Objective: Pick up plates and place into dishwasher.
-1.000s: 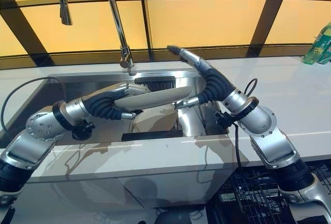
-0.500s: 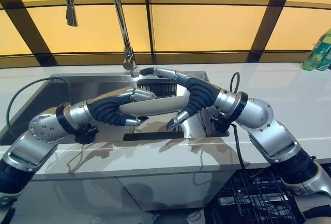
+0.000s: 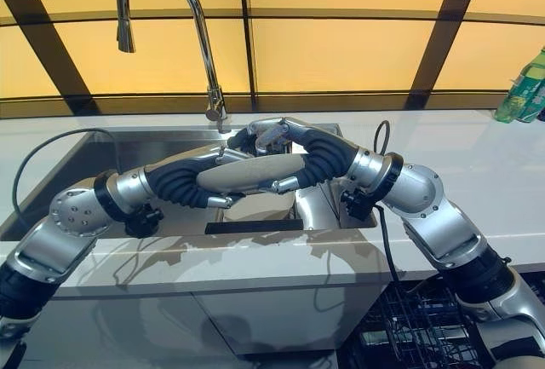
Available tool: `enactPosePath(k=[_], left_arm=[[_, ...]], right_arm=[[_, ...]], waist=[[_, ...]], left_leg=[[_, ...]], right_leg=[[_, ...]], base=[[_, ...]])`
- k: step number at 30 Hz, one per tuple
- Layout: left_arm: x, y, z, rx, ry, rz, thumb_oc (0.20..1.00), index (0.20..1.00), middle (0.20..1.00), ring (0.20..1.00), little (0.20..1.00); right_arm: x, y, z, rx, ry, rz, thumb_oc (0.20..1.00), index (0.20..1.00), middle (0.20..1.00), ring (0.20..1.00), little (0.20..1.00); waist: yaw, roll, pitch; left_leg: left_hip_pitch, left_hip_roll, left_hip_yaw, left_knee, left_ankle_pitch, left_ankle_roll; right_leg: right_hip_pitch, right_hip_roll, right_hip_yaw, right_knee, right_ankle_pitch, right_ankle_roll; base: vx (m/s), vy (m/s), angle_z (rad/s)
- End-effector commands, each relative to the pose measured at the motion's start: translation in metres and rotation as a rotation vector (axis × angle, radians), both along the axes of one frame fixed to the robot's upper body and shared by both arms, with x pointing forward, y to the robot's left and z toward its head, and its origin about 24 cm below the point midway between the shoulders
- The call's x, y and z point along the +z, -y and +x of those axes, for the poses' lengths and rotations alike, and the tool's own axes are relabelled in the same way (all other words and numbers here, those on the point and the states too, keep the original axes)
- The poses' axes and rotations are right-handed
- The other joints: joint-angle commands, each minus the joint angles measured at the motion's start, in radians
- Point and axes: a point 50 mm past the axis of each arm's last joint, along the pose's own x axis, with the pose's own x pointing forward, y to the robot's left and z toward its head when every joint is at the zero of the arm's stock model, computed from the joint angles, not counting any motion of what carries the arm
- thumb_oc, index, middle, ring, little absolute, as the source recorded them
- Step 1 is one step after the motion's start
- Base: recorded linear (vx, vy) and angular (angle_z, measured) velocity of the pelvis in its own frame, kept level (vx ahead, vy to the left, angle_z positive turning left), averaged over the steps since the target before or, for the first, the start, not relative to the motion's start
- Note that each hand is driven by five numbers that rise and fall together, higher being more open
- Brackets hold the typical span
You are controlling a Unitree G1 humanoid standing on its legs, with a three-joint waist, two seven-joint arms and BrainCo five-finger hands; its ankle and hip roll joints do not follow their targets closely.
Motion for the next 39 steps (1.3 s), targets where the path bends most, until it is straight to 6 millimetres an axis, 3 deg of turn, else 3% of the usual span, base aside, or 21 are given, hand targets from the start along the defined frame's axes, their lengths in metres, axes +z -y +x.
enactPosePath(k=[1, 22, 24, 39], left_arm=[[0.037, 0.011, -0.001, -0.081, 0.13, -0.18, 0.2, 0.2, 0.2, 0.2, 0.2], [0.039, -0.007, -0.01, -0.04, 0.166, -0.239, 0.2, 0.2, 0.2, 0.2, 0.2], [0.039, -0.006, -0.01, -0.034, 0.172, -0.242, 0.2, 0.2, 0.2, 0.2, 0.2], [0.041, -0.01, -0.009, -0.018, 0.179, -0.257, 0.2, 0.2, 0.2, 0.2, 0.2]], right_arm=[[0.008, -0.017, -0.007, 0.065, 0.035, 0.048, 0.2, 0.2, 0.2, 0.2, 0.2], [0.002, 0.008, -0.005, -0.067, 0.033, 0.143, 0.2, 0.2, 0.2, 0.2, 0.2], [0.003, 0.01, -0.004, -0.099, 0.046, 0.196, 1.0, 1.0, 1.0, 1.0, 1.0], [0.003, 0.016, -0.003, -0.167, 0.088, 0.248, 1.0, 1.0, 1.0, 1.0, 1.0]], waist=[[0.014, -0.01, -0.026], [0.021, -0.007, -0.028], [0.02, -0.006, -0.028], [0.019, 0.004, -0.027]], left_leg=[[0.036, 0.014, -0.023, 0.013, -0.13, 0.008], [0.032, 0.013, -0.036, 0.016, -0.13, 0.007], [0.031, 0.014, -0.034, 0.016, -0.129, 0.006], [0.027, 0.013, -0.037, 0.018, -0.13, 0.004]], right_leg=[[-0.052, -0.028, 0.007, 0.02, -0.007, 0.031], [-0.049, -0.028, -0.007, 0.022, -0.013, 0.028], [-0.05, -0.027, -0.008, 0.022, -0.013, 0.027], [-0.054, -0.028, -0.012, 0.021, -0.012, 0.027]], base=[[0.0, 0.0, 0.0], [0.0, 0.0, 0.0], [0.0, 0.0, 0.0], [0.0, 0.0, 0.0]])
